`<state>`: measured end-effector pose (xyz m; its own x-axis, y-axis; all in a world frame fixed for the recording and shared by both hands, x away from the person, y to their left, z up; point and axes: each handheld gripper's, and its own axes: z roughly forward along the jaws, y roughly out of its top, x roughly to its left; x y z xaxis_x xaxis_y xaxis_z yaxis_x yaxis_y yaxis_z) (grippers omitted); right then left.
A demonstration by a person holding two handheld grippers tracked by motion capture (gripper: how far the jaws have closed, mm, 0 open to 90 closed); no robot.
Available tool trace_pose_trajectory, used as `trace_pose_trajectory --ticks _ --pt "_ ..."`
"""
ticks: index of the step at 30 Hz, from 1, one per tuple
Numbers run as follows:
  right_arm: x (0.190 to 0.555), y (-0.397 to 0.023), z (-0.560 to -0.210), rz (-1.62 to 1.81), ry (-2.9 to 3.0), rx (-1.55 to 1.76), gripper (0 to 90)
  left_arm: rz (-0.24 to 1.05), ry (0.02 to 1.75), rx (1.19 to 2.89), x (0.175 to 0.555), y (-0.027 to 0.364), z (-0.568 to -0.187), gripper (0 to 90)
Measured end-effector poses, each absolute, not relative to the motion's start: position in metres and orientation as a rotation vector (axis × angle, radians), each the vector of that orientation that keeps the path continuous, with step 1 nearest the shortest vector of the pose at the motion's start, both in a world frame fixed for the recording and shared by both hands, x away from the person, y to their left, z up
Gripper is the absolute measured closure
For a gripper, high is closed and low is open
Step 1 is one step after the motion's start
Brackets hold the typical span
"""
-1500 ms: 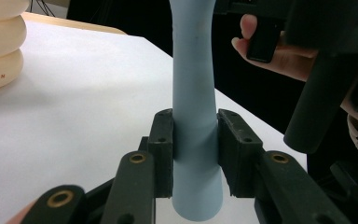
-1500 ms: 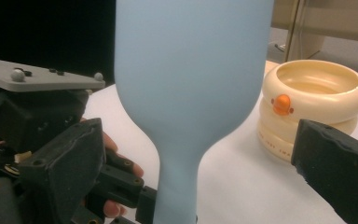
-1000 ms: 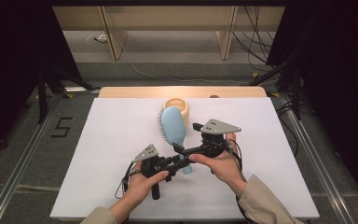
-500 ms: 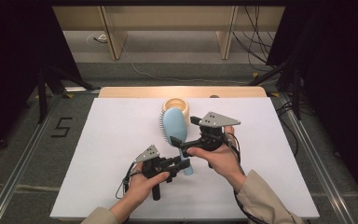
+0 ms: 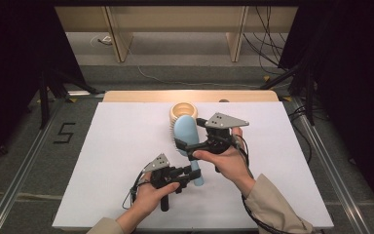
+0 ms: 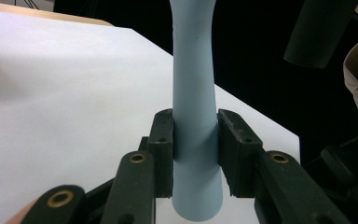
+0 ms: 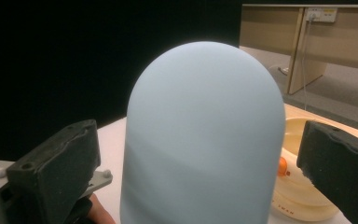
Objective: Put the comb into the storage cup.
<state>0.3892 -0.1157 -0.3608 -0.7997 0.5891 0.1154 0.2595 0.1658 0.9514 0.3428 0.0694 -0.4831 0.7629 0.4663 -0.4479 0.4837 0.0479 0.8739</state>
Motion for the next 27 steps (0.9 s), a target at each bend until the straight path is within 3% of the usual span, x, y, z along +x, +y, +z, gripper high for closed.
trace_pose_trajectory --ticks 27 --pt "0.3963 -0.1144 -0.3610 1.672 2.155 0.875 5.7 -0.011 0.761 1.607 0.3372 0.0636 -0.4853 67.5"
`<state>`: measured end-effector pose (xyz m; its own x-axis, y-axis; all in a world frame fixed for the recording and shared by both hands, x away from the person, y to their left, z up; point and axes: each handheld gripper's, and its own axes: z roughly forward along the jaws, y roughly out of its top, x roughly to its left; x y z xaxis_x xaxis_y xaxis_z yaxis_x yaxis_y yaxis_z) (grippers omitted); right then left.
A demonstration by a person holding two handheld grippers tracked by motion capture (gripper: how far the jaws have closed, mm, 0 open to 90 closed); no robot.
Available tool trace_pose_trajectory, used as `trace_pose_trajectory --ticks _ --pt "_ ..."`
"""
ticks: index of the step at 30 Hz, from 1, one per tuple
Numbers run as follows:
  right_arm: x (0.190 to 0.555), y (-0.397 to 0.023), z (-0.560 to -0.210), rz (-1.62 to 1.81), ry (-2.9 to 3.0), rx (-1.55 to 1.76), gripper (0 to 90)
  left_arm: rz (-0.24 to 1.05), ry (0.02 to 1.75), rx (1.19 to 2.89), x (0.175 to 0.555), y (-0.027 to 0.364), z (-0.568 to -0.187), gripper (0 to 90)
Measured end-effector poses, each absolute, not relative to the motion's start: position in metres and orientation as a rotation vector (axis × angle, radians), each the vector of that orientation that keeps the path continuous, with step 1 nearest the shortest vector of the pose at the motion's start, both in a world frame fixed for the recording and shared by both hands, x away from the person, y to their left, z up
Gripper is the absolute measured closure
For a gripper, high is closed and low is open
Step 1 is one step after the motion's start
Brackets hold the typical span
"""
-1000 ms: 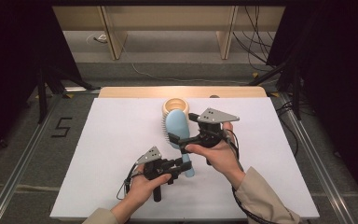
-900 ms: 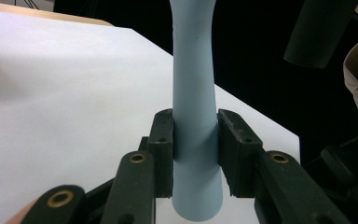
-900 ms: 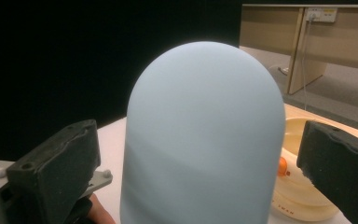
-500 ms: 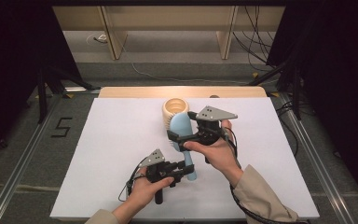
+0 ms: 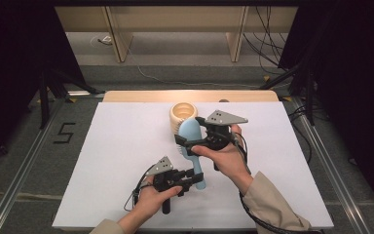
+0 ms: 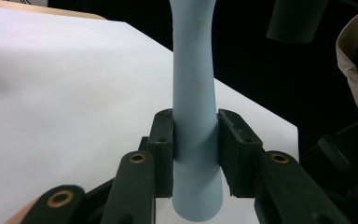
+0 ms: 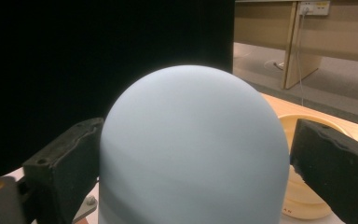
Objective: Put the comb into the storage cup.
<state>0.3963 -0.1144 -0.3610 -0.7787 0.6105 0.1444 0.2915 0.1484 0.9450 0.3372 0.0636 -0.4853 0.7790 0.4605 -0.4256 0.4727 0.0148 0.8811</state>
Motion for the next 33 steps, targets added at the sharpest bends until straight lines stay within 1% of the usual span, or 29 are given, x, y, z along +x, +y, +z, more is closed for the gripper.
trace_pose_trajectory --ticks 6,11,21,26,33 --pt "0.3960 -0.1142 -0.3613 1.672 2.163 0.887 8.9 -0.005 0.762 1.610 0.3372 0.0640 -0.4852 67.5" --pt "0.3955 -0.1134 -0.3619 1.678 2.176 0.887 13.6 -0.003 0.763 1.609 0.3372 0.0642 -0.4851 67.5" --pt "0.3947 -0.1126 -0.3621 1.677 2.180 0.902 16.3 0.009 0.766 1.612 0.3373 0.0649 -0.4846 67.5" --pt "0.3938 -0.1116 -0.3620 1.677 2.178 0.912 19.8 0.015 0.767 1.613 0.3377 0.0655 -0.4844 67.5" --pt "0.3920 -0.1102 -0.3617 1.671 2.176 0.905 20.2 0.032 0.764 1.622 0.3377 0.0657 -0.4843 67.5"
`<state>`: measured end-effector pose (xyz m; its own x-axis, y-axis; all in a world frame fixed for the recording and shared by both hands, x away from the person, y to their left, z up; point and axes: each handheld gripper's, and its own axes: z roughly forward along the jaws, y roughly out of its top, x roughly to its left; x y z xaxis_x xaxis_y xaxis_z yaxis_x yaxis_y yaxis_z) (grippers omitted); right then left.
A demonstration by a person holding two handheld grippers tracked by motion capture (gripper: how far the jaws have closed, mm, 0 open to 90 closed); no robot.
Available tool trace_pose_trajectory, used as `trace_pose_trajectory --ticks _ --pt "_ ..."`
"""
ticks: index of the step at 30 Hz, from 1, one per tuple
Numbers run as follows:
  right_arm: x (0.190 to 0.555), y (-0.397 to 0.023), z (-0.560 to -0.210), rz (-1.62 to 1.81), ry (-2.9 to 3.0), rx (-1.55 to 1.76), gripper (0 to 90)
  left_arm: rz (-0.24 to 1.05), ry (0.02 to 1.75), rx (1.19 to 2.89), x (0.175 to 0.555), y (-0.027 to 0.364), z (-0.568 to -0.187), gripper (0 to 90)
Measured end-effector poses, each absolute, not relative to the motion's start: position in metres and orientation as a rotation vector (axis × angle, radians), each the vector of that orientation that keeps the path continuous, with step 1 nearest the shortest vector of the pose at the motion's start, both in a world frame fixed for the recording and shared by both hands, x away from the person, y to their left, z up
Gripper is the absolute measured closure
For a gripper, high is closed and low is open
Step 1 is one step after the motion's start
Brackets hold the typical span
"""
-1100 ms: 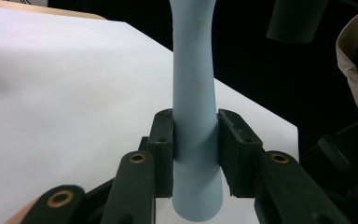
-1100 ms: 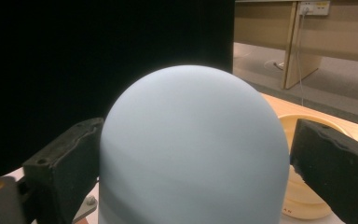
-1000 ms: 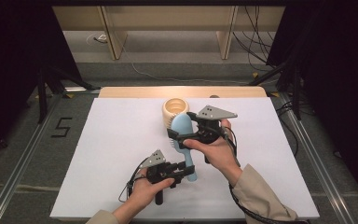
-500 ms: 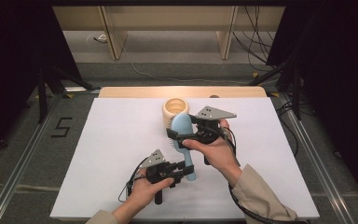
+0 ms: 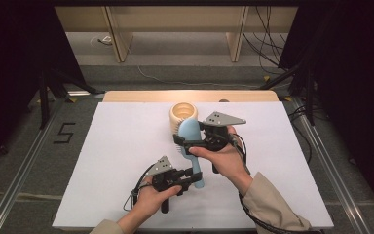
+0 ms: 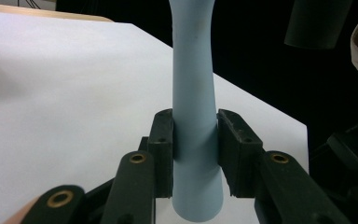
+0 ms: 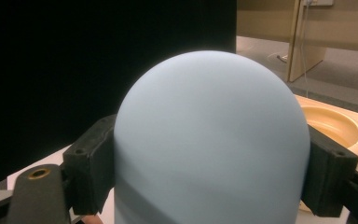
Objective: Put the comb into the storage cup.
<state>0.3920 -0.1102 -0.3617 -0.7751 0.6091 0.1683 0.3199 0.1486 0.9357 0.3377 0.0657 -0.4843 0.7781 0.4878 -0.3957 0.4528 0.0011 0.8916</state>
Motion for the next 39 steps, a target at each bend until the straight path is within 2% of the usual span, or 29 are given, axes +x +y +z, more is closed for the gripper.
trace_pose_trajectory --ticks 21,28,31,33,35,39 --pt "0.390 -0.111 -0.359 1.699 2.137 0.914 21.1 0.130 0.745 1.642 0.338 0.068 -0.482 67.2" --pt "0.390 -0.113 -0.358 1.702 2.120 0.922 21.2 0.156 0.743 1.649 0.339 0.069 -0.480 64.5" --pt "0.390 -0.114 -0.357 1.707 2.106 0.921 21.2 0.182 0.731 1.663 0.338 0.069 -0.477 60.1" --pt "0.390 -0.115 -0.356 1.709 2.093 0.921 21.2 0.201 0.729 1.679 0.338 0.070 -0.476 54.0" --pt "0.391 -0.117 -0.355 1.715 2.080 0.925 21.2 0.210 0.727 1.702 0.338 0.070 -0.475 46.0" --pt "0.392 -0.120 -0.354 1.717 2.056 0.938 21.2 0.277 0.747 1.774 0.337 0.071 -0.472 22.5"
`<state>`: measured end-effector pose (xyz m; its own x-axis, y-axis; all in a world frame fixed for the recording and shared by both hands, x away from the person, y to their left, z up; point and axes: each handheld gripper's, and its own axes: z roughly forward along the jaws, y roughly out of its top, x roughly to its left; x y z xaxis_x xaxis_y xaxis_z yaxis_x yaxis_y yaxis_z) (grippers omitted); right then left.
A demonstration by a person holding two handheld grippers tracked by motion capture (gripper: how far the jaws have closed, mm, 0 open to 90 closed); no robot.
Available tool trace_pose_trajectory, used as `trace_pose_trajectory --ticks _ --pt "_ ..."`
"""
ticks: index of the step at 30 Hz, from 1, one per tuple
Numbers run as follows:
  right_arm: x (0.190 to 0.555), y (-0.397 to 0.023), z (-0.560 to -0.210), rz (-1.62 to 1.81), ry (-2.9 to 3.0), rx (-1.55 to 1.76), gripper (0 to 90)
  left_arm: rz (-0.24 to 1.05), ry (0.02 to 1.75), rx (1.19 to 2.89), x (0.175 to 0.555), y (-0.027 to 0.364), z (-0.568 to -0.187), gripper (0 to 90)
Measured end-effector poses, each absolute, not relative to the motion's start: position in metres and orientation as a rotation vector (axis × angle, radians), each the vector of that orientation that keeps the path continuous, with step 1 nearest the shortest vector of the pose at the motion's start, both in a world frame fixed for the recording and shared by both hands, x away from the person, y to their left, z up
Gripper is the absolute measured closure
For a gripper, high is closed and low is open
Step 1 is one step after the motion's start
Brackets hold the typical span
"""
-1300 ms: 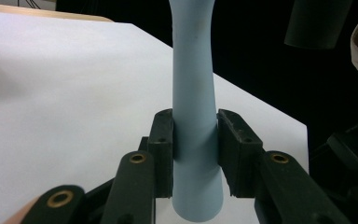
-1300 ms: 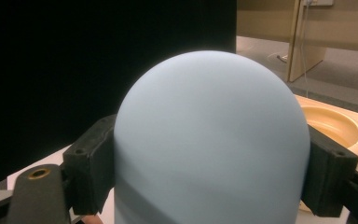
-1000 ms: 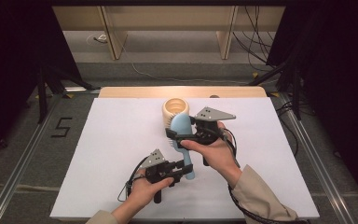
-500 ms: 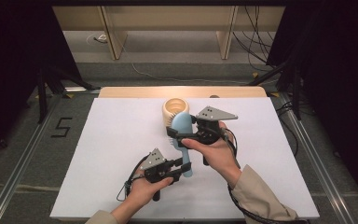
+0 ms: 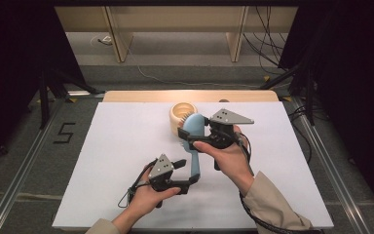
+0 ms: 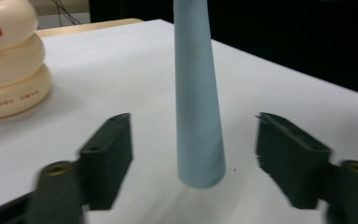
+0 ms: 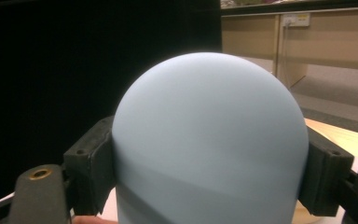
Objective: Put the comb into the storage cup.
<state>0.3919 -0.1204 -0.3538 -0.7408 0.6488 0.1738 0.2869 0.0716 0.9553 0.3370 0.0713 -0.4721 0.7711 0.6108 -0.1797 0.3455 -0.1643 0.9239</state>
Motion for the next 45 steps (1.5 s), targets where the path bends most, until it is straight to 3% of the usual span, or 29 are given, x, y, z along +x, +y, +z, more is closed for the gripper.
trace_pose_trajectory --ticks 6,26,45 --pt "0.395 -0.128 -0.352 1.719 1.999 0.958 21.2 0.347 0.756 1.841 0.336 0.083 -0.467 0.0" --pt "0.400 -0.143 -0.345 1.706 1.908 0.967 21.2 0.538 0.863 1.779 0.329 0.159 -0.468 0.0" --pt "0.406 -0.158 -0.342 1.687 1.846 0.993 21.2 0.587 0.876 1.767 0.336 0.170 -0.472 0.0"
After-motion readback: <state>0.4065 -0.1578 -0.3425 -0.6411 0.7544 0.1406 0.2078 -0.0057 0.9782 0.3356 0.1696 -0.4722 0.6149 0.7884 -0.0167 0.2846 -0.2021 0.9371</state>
